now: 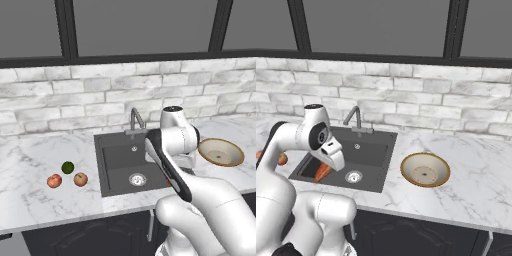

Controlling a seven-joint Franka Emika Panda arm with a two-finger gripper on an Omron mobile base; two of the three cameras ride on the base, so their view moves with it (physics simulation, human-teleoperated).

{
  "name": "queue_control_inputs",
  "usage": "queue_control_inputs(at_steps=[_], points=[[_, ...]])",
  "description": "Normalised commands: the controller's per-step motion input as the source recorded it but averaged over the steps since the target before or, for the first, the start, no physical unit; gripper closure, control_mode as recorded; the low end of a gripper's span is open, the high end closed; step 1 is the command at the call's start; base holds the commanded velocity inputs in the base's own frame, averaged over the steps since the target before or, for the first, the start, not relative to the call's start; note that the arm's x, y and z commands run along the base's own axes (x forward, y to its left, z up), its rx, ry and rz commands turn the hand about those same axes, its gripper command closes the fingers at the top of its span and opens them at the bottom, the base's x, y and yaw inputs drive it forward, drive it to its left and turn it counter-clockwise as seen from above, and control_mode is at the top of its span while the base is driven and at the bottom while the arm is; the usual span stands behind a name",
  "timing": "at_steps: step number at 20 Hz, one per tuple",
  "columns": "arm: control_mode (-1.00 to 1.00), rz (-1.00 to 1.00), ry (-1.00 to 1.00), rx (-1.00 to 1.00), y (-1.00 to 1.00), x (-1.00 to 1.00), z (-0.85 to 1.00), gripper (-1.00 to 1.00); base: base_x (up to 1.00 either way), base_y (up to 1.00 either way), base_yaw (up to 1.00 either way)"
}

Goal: There is a mixed pile of frozen fruits and vegetables on the counter. Locate all the frozen vegetables and place the items in a bowl on the counter. Take all the frozen fruits and defrost them in a running sink.

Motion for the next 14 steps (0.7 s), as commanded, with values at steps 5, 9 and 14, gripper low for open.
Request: queue_control_inputs(at_steps=[5,9,14], points=[[-1.0,-0.01,0.0,0.0,-0.55,0.17,0.36,1.0,0.0,0.0,0.0],[-1.0,-0.04,0.04,0.03,-0.59,0.33,0.18,1.0,0.0,0.0,0.0],[-1.0,-0.08,0.1,0.04,-0.68,0.39,0.14,1.0,0.0,0.0,0.0]])
